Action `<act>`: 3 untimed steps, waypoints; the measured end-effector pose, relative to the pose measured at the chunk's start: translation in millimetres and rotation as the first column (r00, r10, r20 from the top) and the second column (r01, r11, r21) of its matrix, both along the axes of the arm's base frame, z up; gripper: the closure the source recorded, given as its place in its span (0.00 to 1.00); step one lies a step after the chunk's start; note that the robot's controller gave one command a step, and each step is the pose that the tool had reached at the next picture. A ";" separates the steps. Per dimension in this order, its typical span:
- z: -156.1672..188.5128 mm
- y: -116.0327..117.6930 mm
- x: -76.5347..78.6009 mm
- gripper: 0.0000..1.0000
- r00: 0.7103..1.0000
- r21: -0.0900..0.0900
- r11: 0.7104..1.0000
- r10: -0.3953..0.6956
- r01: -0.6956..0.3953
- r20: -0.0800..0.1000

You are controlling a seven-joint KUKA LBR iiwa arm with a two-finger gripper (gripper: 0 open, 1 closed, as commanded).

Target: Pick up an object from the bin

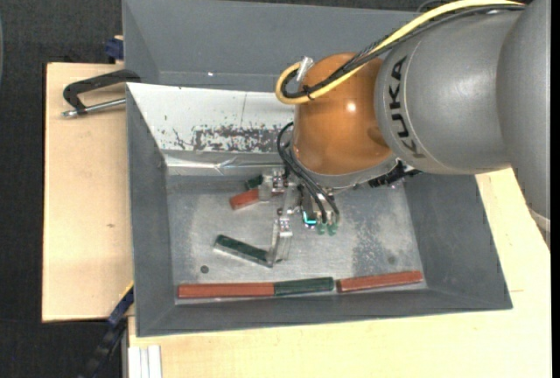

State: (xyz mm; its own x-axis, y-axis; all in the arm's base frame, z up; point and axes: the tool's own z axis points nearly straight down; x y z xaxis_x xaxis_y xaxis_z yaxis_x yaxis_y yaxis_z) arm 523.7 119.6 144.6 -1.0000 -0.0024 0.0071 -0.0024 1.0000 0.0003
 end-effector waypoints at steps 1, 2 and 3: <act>4.0 -0.4 2.1 0.00 1.000 0.001 1.000 -0.002 0.002 0.008; -19.0 11.7 -6.6 0.00 0.996 0.000 0.996 0.090 -0.090 0.017; -47.3 14.0 -16.0 0.00 0.989 0.002 0.989 0.148 -0.148 0.002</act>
Offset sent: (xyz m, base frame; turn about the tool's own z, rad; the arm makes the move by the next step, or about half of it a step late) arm -0.0287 0.0344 -0.0658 -0.2410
